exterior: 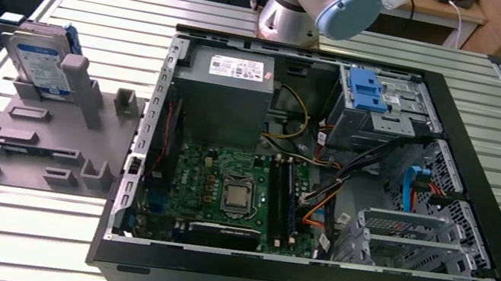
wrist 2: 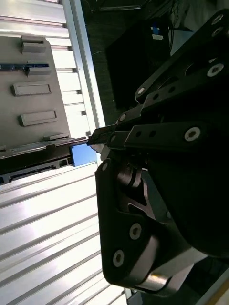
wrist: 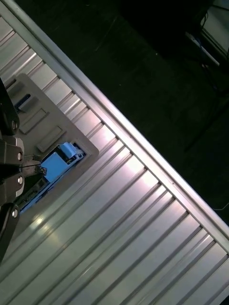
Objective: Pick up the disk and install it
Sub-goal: 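Pick up the disk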
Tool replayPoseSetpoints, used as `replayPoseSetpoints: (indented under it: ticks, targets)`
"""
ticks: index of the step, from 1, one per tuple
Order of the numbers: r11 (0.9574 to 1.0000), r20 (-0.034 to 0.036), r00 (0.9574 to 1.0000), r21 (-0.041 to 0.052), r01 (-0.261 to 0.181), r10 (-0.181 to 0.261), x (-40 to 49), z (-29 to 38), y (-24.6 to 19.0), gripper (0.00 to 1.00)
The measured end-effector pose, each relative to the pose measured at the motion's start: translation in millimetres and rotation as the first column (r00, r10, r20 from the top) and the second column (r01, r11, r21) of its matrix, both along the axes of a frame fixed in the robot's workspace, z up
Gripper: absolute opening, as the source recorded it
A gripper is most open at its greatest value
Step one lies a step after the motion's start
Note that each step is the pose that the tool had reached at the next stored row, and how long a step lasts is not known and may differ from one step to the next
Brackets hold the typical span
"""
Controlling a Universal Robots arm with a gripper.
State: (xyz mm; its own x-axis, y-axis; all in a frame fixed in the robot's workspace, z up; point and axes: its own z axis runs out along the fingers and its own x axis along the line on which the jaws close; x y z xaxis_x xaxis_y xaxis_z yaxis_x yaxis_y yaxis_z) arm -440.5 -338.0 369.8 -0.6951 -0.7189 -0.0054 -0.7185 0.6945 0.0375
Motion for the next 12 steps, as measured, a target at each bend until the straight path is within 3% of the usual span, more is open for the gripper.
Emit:
replayPoseSetpoints:
  ticks: [6,12]
  targets:
    - [0.9985,0.0000,0.9985,0.0000,-0.054,0.054,0.0,-0.2,0.0,0.11]
    - [0.9940,0.0000,0.9940,0.0000,-0.109,0.109,0.0,-0.3,0.0,0.11]
